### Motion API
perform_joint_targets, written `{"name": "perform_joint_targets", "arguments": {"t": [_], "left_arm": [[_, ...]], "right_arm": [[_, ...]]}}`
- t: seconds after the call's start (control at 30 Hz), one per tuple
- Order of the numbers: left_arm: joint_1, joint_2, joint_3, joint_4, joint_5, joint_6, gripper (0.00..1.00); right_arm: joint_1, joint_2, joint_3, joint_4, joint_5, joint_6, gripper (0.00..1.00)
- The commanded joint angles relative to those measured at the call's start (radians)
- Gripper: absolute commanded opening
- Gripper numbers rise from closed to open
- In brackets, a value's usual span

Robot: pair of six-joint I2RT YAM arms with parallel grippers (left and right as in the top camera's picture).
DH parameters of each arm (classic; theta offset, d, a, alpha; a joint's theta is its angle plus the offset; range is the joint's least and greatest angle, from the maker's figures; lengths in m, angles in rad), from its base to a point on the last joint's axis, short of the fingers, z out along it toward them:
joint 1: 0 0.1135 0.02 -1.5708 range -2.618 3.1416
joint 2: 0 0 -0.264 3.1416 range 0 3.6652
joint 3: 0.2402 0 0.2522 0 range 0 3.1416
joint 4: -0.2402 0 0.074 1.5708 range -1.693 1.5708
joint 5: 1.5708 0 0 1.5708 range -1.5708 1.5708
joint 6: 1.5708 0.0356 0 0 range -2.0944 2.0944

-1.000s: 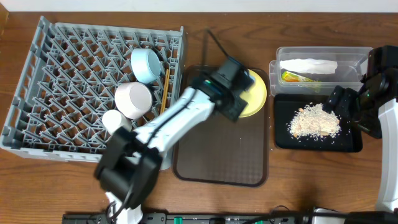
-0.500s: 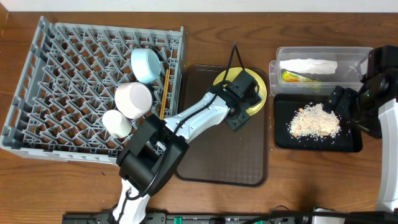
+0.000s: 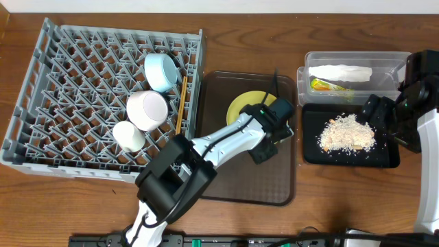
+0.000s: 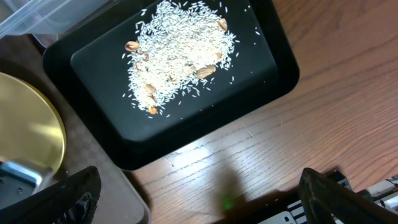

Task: Sort waste into correct bins and load items into the dishwasher
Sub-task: 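Reach the left gripper to the yellow plate rim and grasp it, then lift the yellow plate and carry it over the rack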

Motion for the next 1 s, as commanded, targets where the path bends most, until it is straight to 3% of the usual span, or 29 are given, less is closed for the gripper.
{"name": "perform_joint_targets", "arguments": {"t": [0.0,0.07,0.27,0.47,0.97], "left_arm": [[-0.016,0.018,-0.009,0.001,-0.005,0.002,0.46],[-0.021,0.018,-0.009,0.008,-0.005,0.002,0.45],[-0.021,0.018,-0.01,0.019,-0.005,0.002,0.23],[-0.021,0.018,-0.01,0.019,-0.005,0.002,0.12],[-0.021,-0.027,0.002,0.008,-0.043,0.002,0.08]], "right_arm": [[-0.007,-0.012,0.017,-0.001,-0.004,-0.013,0.99],[-0.007,-0.012,0.017,-0.001,-0.004,-0.013,0.99],[-0.007,-0.012,0.017,-0.002,-0.004,-0.013,0.99],[-0.007,-0.012,0.017,-0.002,-0.004,-0.013,0.99],[-0.007,-0.012,0.017,-0.007,-0.004,-0.013,0.99]]}}
